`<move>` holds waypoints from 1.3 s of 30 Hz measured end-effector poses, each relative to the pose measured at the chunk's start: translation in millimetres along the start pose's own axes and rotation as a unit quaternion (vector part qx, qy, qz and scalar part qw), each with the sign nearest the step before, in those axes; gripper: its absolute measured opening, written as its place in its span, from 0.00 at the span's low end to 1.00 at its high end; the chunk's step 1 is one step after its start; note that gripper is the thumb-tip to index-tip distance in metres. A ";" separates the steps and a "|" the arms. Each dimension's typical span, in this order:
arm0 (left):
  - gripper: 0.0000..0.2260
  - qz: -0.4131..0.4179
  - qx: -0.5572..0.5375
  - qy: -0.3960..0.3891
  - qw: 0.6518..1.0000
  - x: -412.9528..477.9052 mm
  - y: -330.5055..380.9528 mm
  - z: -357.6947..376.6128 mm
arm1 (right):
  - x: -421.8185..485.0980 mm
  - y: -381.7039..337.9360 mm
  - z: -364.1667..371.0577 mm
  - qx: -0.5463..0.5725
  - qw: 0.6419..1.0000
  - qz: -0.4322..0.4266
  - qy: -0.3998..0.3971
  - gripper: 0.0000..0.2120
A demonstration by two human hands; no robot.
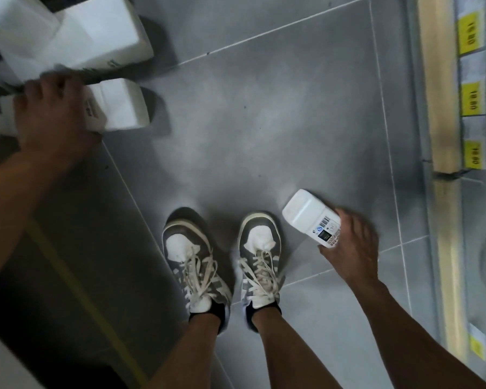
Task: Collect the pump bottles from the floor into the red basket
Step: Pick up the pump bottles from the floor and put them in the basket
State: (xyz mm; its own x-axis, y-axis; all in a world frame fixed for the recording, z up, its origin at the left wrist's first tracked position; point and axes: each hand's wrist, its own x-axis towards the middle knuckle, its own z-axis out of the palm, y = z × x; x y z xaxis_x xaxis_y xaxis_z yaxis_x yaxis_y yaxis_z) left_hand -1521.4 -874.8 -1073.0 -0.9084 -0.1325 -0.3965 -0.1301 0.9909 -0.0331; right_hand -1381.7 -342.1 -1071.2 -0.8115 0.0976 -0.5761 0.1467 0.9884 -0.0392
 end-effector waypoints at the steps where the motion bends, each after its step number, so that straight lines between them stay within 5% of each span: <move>1: 0.40 -0.007 0.008 -0.003 1.000 0.3 4.2 0.4 | -1.5 1.2 0.9 -0.006 1.000 0.005 0.000 0.46; 14: 0.36 0.059 0.004 -0.039 0.997 -34.9 27.4 -30.6 | -14.1 -34.1 -41.5 0.030 0.992 0.095 -0.074 0.36; 28: 0.41 -0.045 -0.025 -0.131 0.990 -219.5 76.9 -356.5 | -173.4 -153.6 -344.3 0.108 0.990 0.048 -0.072 0.31; 33: 0.39 -0.171 -0.121 -0.158 0.965 -296.6 84.2 -469.3 | -239.9 -193.1 -469.1 0.097 0.995 0.006 -0.020 0.34; 39: 0.40 -0.265 -0.246 -0.097 0.927 -382.1 77.0 -570.4 | -309.3 -213.2 -576.4 0.100 0.995 -0.010 0.013 0.34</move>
State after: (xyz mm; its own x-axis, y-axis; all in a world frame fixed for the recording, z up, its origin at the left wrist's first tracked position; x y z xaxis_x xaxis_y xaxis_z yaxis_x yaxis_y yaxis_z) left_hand -1410.9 -760.2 -400.7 -0.5833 -0.5448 -0.6025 -0.7463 0.6522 0.1327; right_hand -1488.0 -516.1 -414.1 -0.8292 0.0828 -0.5528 0.2373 0.9476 -0.2139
